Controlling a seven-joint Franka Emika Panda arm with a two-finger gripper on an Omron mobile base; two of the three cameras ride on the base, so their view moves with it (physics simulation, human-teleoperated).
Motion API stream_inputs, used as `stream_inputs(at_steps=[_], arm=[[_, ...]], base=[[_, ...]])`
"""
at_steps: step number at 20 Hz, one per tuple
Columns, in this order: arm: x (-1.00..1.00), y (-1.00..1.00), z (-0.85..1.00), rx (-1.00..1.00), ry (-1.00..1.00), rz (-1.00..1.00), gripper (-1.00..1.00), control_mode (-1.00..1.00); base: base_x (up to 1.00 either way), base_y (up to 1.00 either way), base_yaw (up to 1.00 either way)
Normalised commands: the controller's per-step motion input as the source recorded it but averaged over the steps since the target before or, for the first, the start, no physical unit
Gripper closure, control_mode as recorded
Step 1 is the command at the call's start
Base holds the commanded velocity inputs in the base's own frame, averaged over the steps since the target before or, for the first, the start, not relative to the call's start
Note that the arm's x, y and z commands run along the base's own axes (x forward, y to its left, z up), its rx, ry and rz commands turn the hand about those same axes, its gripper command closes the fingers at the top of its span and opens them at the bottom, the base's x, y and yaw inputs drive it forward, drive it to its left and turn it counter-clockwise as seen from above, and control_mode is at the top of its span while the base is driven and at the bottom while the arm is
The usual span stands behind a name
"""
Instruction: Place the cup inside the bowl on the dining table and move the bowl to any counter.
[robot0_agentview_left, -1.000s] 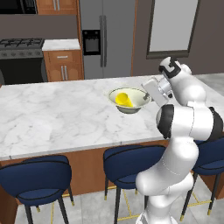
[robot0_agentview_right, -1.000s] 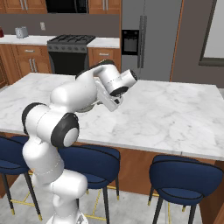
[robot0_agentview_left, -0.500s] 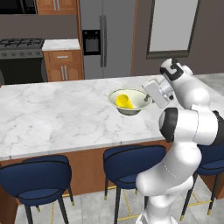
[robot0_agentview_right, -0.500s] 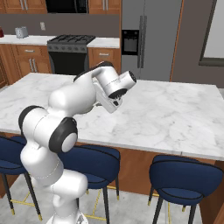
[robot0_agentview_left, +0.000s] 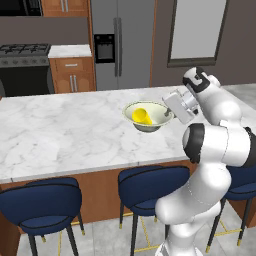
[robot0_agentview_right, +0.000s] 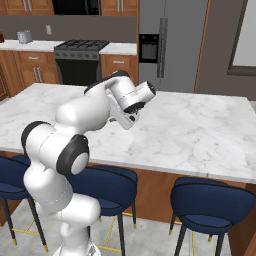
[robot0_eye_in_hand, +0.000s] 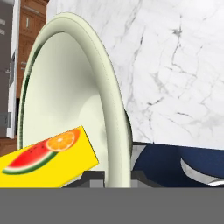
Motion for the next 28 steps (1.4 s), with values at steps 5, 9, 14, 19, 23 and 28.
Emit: stream_inputs(at_steps=[5, 9, 14, 19, 23, 28], arm=[[0.0, 0.0, 0.0, 0.0, 0.0, 0.0, 1.0, -1.0], [0.0, 0.0, 0.0, 0.0, 0.0, 0.0, 1.0, 1.0], [0.0, 0.0, 0.0, 0.0, 0.0, 0.0, 1.0, 1.0], [0.0, 0.0, 0.0, 0.0, 0.0, 0.0, 1.0, 1.0], [0.0, 0.0, 0.0, 0.0, 0.0, 0.0, 1.0, 1.0], [0.0, 0.0, 0.0, 0.0, 0.0, 0.0, 1.0, 1.0]], base=[[0.0, 0.0, 0.0], [0.0, 0.0, 0.0], [0.0, 0.0, 0.0], [0.0, 0.0, 0.0], [-0.18, 0.0, 0.0], [-0.71, -0.03, 0.0]])
